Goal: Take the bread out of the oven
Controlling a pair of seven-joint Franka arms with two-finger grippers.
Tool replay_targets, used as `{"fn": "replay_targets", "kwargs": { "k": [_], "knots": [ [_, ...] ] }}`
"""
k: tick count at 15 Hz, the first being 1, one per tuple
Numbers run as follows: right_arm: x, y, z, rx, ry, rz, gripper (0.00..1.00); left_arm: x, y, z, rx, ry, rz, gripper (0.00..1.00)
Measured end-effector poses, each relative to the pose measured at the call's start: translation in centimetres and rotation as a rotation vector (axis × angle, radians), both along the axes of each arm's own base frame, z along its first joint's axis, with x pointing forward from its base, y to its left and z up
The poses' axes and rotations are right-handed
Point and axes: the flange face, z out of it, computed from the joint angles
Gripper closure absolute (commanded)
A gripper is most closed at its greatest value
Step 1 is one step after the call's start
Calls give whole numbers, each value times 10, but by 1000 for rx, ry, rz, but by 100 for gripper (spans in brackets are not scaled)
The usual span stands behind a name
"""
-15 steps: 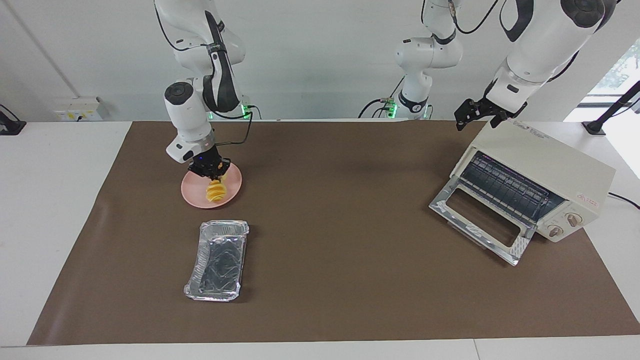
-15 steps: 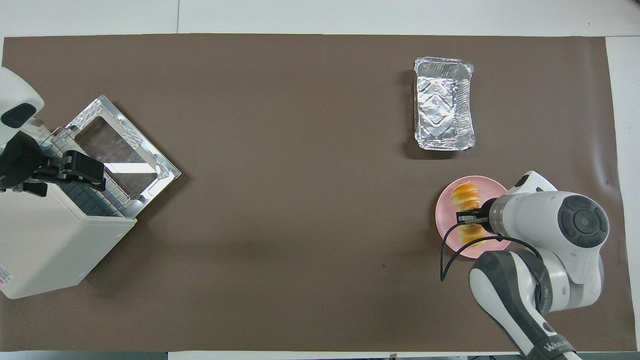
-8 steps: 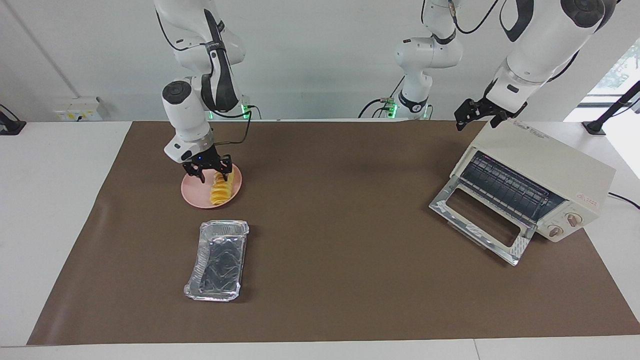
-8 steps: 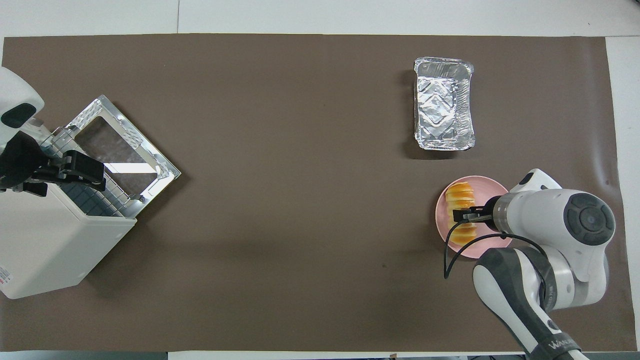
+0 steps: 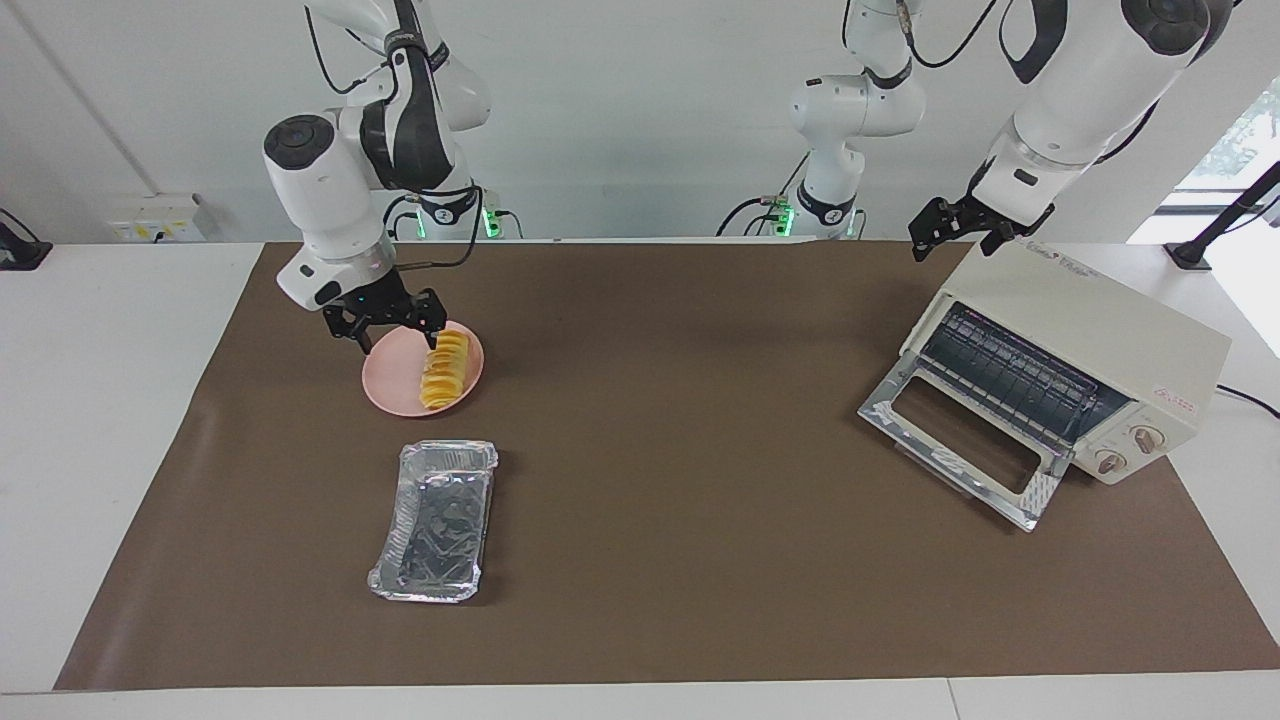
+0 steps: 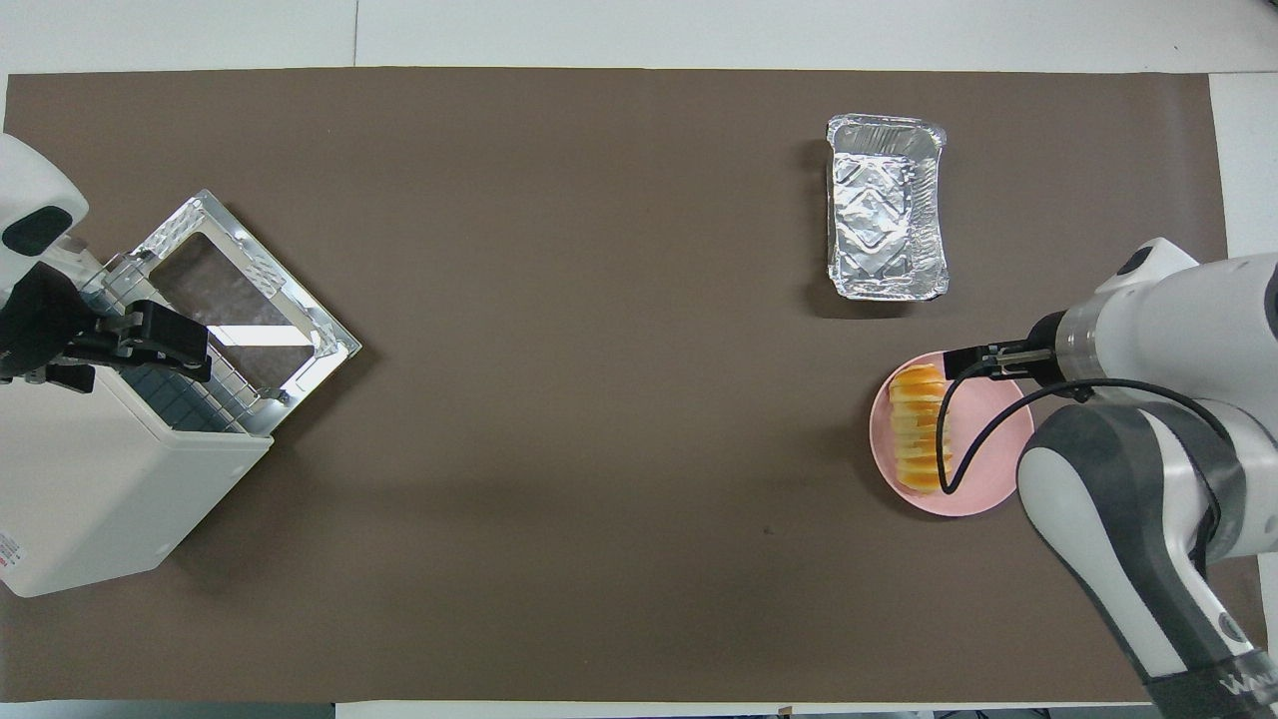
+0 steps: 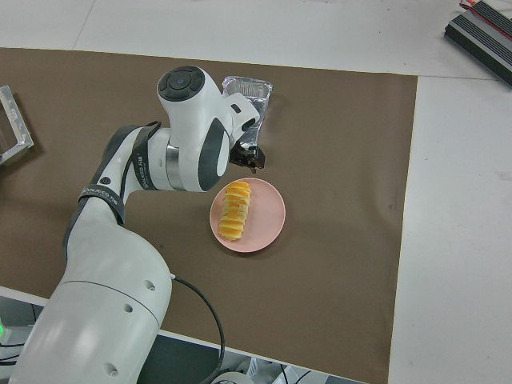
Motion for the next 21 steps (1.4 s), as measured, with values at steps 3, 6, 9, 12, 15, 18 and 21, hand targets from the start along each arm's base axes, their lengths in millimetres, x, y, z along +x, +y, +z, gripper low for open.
{"fn": "replay_targets", "kwargs": {
  "k": [3, 6, 9, 12, 15, 18, 21],
  "knots": [
    [9, -17, 39, -3, -1, 27, 0, 0, 0, 0, 0, 0, 0, 0],
    [10, -25, 90, -4, 35, 47, 0, 0, 0, 0, 0, 0, 0, 0],
    [1, -34, 142, -2, 86, 65, 0, 0, 0, 0, 0, 0, 0, 0],
    [-9, -50, 167, 2, 133, 80, 0, 0, 0, 0, 0, 0, 0, 0],
    [-9, -63, 177, 3, 125, 81, 0, 0, 0, 0, 0, 0, 0, 0],
    [-2, -63, 183, 0, 105, 82, 0, 0, 0, 0, 0, 0, 0, 0],
    [5, -62, 177, -2, 96, 75, 0, 0, 0, 0, 0, 0, 0, 0]
  ]
}}
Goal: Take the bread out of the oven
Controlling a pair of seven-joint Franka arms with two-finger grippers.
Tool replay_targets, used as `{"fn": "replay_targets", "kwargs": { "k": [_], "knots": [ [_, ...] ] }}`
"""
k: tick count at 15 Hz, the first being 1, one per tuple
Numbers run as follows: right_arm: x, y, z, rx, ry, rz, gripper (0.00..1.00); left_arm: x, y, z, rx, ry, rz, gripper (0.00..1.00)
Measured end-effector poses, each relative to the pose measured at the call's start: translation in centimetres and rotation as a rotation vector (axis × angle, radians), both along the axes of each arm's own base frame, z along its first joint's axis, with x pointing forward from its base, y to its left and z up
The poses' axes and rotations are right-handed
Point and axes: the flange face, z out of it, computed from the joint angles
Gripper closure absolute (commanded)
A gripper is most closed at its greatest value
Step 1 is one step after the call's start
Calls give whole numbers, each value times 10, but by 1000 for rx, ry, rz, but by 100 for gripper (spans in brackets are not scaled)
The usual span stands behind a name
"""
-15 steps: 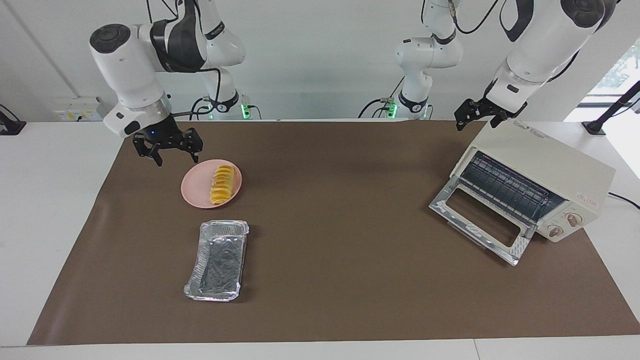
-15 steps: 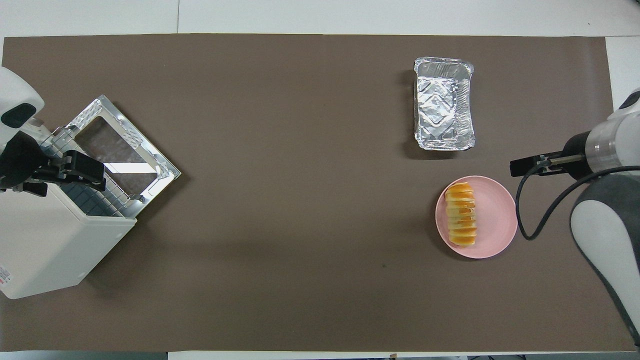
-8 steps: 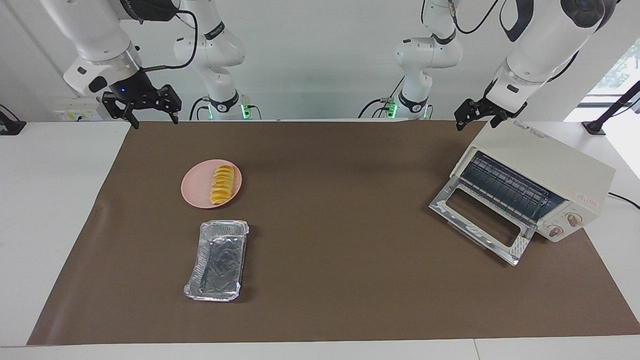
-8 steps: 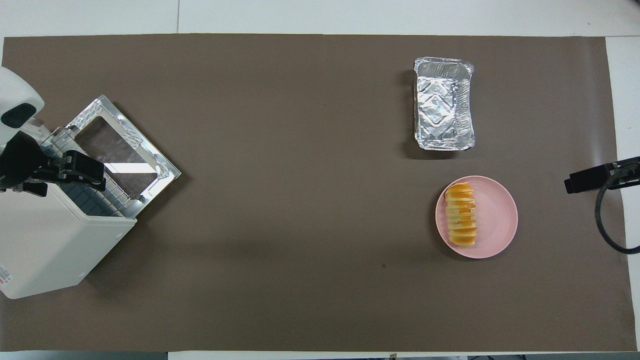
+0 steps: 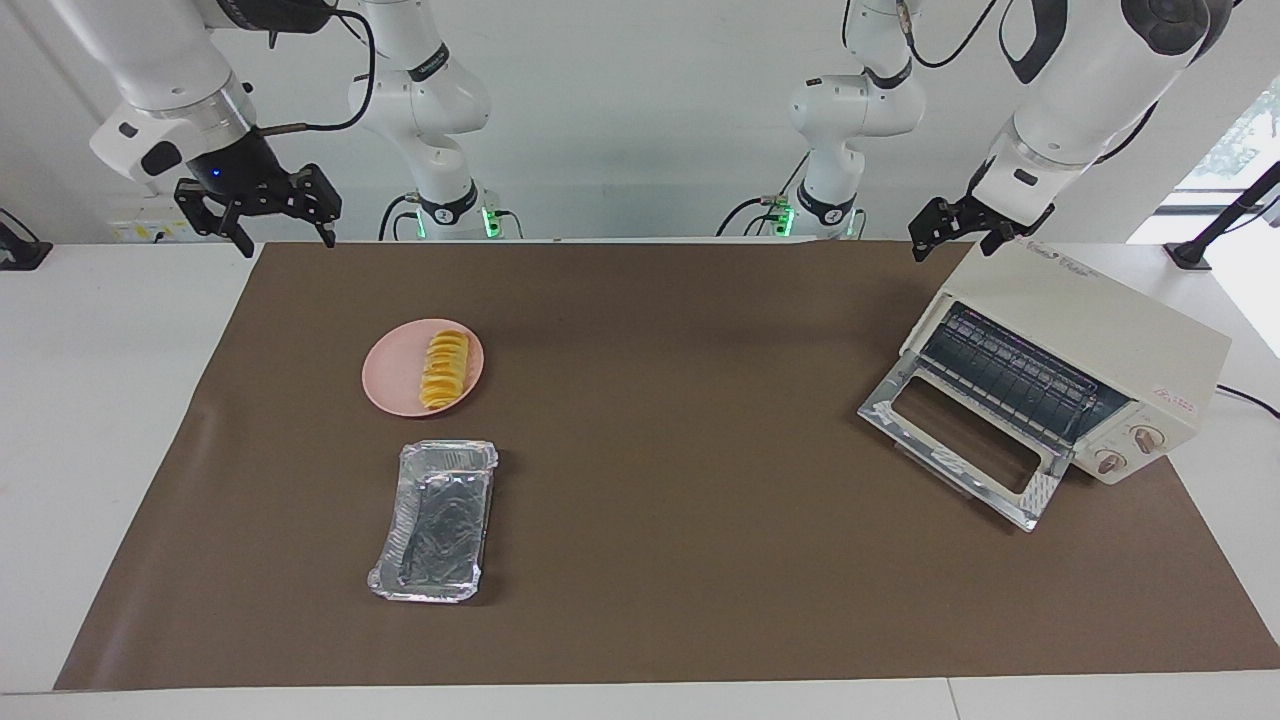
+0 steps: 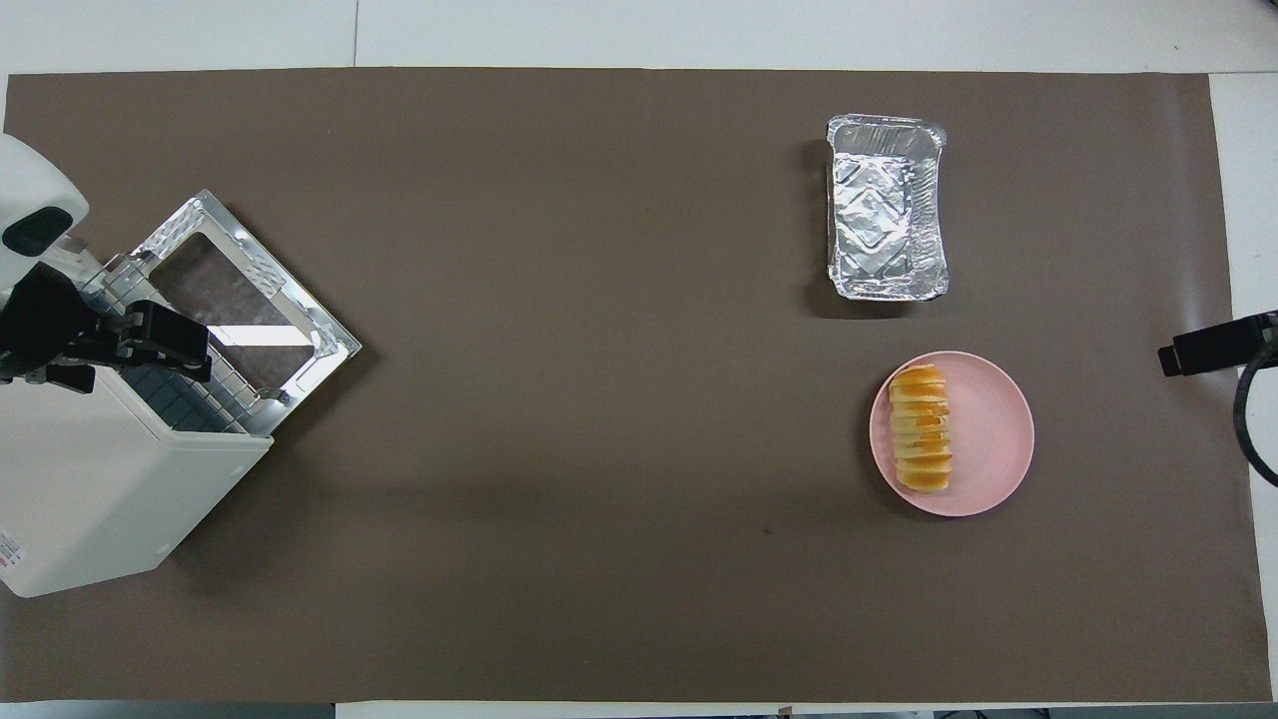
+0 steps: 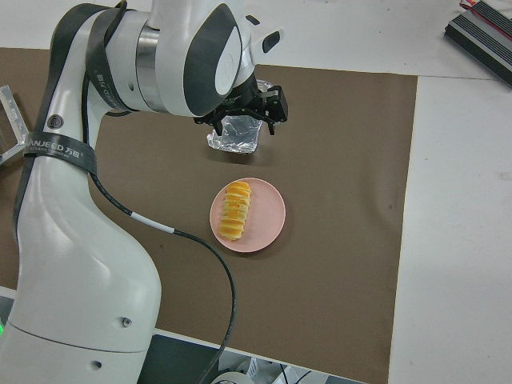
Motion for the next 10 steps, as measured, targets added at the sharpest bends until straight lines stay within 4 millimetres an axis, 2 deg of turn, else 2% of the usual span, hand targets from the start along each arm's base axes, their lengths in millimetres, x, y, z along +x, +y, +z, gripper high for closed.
{"fn": "replay_targets", "kwargs": {
  "k": [10],
  "knots": [
    [3, -2, -2, -1, -1, -22, 0, 0, 0, 0, 0, 0, 0, 0]
  ]
}}
